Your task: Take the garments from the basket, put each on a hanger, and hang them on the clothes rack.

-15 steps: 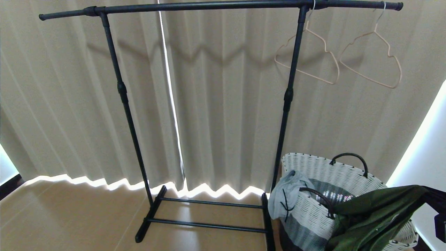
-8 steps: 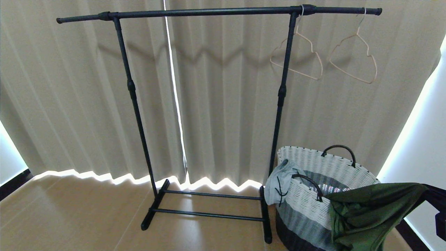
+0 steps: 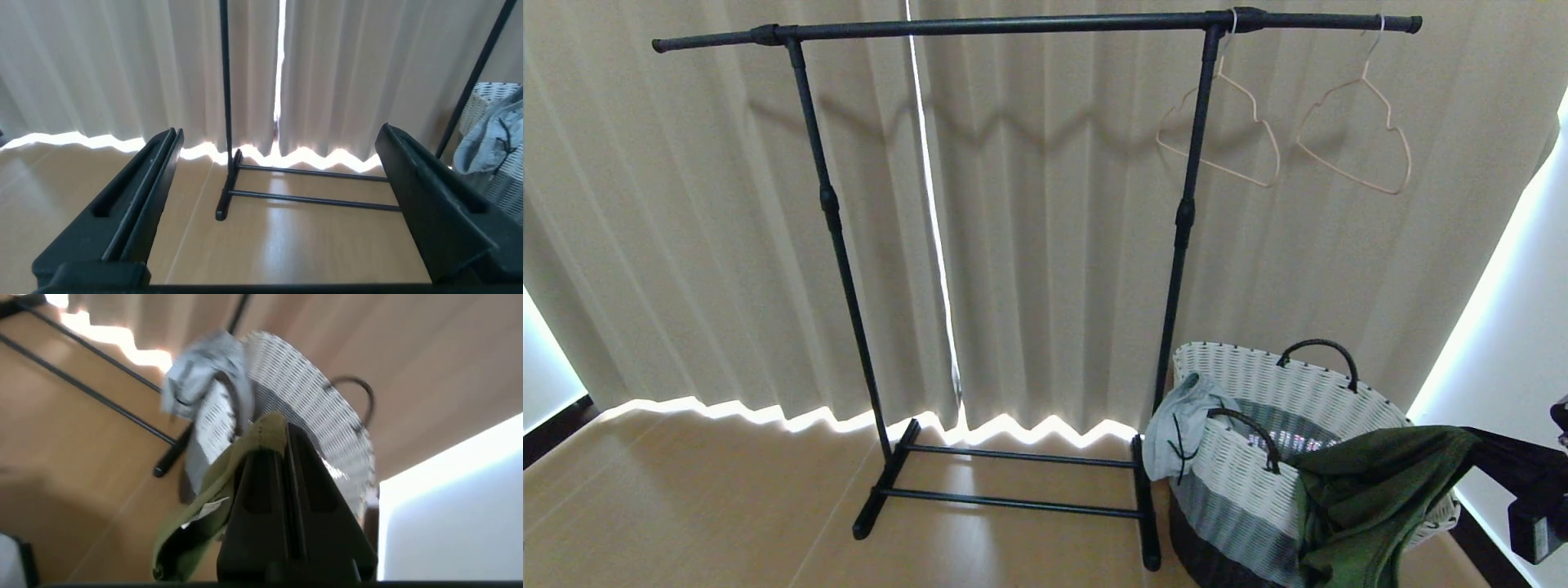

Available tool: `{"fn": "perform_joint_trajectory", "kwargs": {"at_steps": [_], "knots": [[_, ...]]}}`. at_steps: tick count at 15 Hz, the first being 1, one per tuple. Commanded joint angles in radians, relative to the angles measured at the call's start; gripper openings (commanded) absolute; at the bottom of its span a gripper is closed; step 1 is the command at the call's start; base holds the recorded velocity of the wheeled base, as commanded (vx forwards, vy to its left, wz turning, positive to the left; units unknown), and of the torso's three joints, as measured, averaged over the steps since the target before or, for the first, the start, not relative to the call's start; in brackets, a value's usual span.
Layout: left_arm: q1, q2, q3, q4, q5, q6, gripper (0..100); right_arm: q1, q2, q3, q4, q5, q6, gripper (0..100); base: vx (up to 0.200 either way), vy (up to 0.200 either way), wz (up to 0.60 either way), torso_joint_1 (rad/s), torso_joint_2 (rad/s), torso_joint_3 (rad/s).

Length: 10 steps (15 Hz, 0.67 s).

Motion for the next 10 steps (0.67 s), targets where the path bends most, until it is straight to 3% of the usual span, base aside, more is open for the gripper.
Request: {"fn": "perform_joint_trajectory", "kwargs": {"at_steps": [1,7,8,10], "knots": [[0.0,0.001,0.0,-0.001,0.002,0.002,100,0.044,0.027,-0.013,-0.002,0.0,0.001,0,0.0,0.0,0.0,0.0,0.0,0.0],[0.001,-0.002,-0.005,-0.053,-0.043,-0.004,100,0.129,0.029,-0.052,-0.003,0.0,0.075,0,0.0,0.0,0.0,0.0,0.0,0.0],[0.001,-0.002,-0.048,-0.048,-0.089,-0.003,100,0.165,0.03,-0.062,0.0,0.0,0.097,0,0.0,0.0,0.0,0.0,0.0,0.0],[-0.013,0.018,-0.132,-0.036,-0.106,-0.001,100,0.215,0.041,-0.082,0.0,-0.001,0.123,0,0.0,0.0,0.0,0.0,0.0,0.0]]}}
